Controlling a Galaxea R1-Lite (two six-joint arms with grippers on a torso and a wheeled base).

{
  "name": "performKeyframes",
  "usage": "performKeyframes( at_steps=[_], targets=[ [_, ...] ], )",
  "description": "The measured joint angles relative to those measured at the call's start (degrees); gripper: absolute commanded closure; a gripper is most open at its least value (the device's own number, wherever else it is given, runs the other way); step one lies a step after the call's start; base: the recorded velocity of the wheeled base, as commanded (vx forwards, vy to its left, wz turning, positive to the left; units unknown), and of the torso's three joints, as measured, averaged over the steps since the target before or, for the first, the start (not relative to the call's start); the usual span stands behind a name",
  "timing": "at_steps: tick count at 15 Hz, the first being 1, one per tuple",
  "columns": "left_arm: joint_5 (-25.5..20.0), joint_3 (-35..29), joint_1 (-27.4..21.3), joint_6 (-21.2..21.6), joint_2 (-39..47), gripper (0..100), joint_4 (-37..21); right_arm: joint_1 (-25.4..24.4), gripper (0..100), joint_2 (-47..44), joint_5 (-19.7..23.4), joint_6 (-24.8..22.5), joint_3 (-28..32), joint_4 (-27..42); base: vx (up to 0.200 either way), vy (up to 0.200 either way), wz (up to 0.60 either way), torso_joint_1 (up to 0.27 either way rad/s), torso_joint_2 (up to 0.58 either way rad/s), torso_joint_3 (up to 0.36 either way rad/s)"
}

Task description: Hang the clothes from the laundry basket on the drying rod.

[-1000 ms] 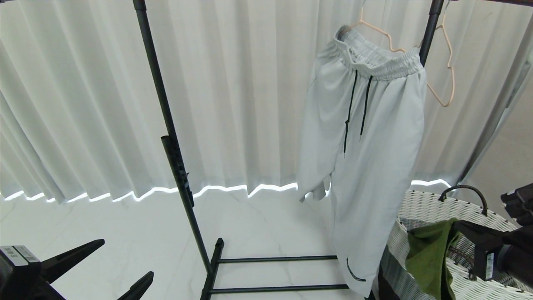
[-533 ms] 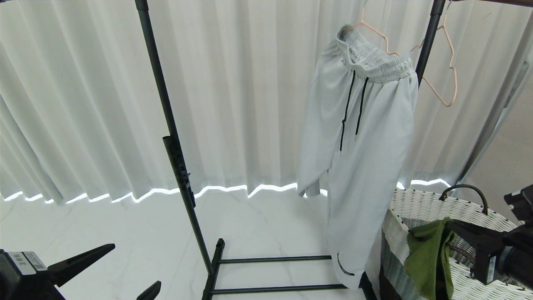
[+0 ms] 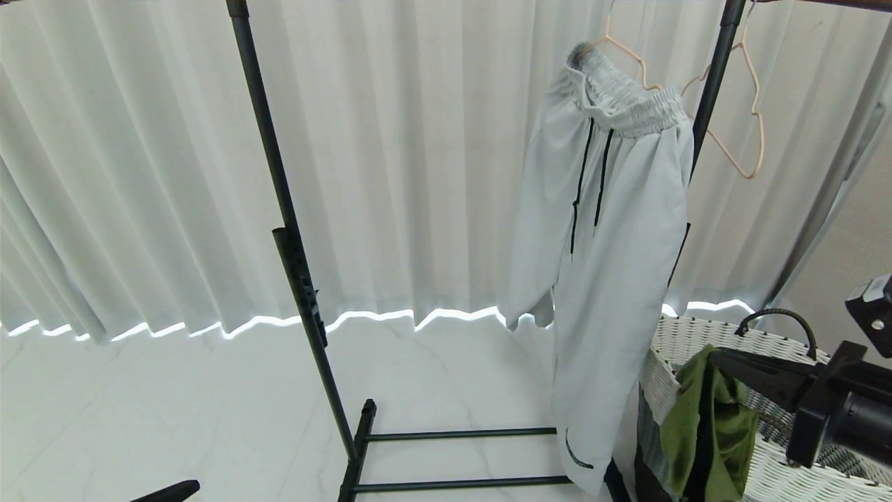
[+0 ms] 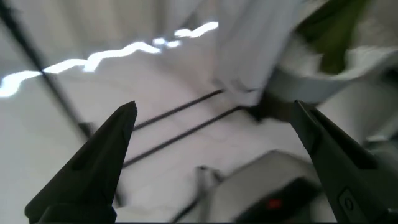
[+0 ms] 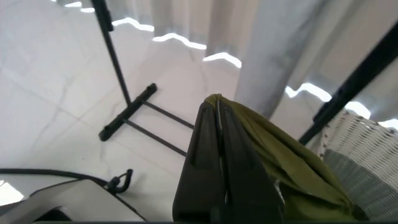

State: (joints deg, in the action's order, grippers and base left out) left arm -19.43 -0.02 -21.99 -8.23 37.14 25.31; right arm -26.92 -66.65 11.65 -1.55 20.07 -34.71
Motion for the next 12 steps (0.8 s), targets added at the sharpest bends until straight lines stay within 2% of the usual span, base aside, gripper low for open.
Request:
performKeyframes(
  at_steps=[1, 5, 7, 9, 10, 12],
  targets=[
    [-0.8, 0.0, -1.5, -2.5, -1.4, 0, -0.1, -0.6, 100, -1.5, 0.4, 0.1, 1.0, -1.2, 0.000, 0.000, 0.00, 0.000, 0.00, 0.000],
    [0.3, 0.0, -3.7, -3.5, -3.6, 0, -2.5, -2.4, 100, -6.1, 1.3, -0.5, 4.7, -2.9, 0.000, 0.000, 0.00, 0.000, 0.00, 0.000],
    [6.2, 0.0, -5.1, -2.9, -4.0, 0, -8.3, -2.5, 100, -7.4, 1.4, -0.5, 5.5, -2.9, 0.000, 0.000, 0.00, 0.000, 0.00, 0.000],
    [14.5, 0.0, -8.1, 0.2, -4.6, 0, -16.3, -2.5, 100, -8.0, 1.3, -0.5, 5.8, -2.9, 0.000, 0.000, 0.00, 0.000, 0.00, 0.000],
    [16.2, 0.0, -9.5, 2.6, -5.7, 0, -20.1, -2.5, 100, -8.2, 1.3, -0.5, 5.9, -2.9, 0.000, 0.000, 0.00, 0.000, 0.00, 0.000],
    [18.3, 0.0, -11.0, 5.3, -8.2, 0, -24.1, -2.5, 100, -8.5, 1.3, -0.5, 6.0, -2.9, 0.000, 0.000, 0.00, 0.000, 0.00, 0.000]
  ],
)
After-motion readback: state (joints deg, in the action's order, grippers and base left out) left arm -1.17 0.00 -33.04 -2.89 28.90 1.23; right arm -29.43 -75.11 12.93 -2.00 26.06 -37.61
